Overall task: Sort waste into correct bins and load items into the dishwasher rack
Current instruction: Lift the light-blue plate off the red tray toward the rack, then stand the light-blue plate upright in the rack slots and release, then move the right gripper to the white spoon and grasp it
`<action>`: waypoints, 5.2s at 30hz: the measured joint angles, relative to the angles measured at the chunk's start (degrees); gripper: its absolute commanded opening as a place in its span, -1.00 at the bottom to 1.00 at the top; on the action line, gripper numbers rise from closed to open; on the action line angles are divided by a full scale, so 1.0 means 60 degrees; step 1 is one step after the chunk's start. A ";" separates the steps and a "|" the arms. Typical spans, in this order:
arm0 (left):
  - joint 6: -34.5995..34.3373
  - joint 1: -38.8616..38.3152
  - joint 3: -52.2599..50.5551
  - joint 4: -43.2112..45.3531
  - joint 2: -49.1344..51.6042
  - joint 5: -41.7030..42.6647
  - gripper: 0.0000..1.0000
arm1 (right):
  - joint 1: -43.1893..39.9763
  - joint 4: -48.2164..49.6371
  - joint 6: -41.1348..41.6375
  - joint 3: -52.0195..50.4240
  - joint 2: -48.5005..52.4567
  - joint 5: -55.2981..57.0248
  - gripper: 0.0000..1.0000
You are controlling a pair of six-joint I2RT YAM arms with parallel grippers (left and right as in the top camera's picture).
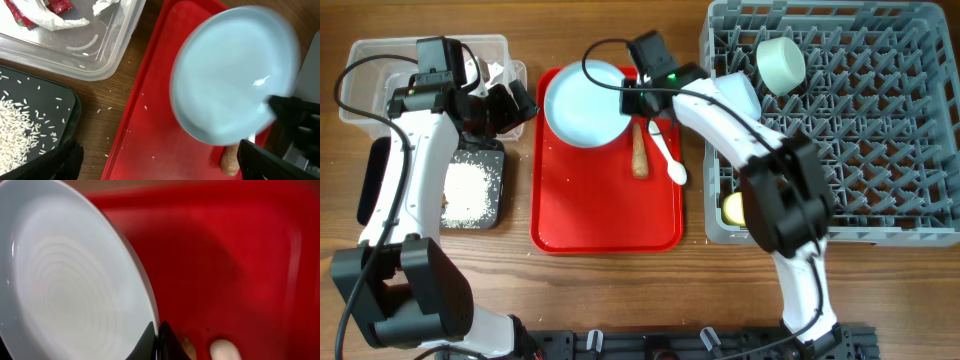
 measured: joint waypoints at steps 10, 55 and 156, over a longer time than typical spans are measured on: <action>0.0000 0.0000 0.0000 0.0004 0.0000 0.0000 1.00 | -0.0011 -0.2182 -0.2033 0.0266 -0.4189 0.5763 -0.91; -0.0004 0.0000 0.0000 0.0000 0.0007 -0.0004 1.00 | -0.2983 -0.1381 -0.7118 -0.4983 -0.6717 0.9850 -0.91; -0.0004 0.0000 0.0000 0.0000 0.0007 -0.0004 1.00 | 0.0160 -0.2109 -0.4779 -0.1249 -0.0481 0.2728 -0.10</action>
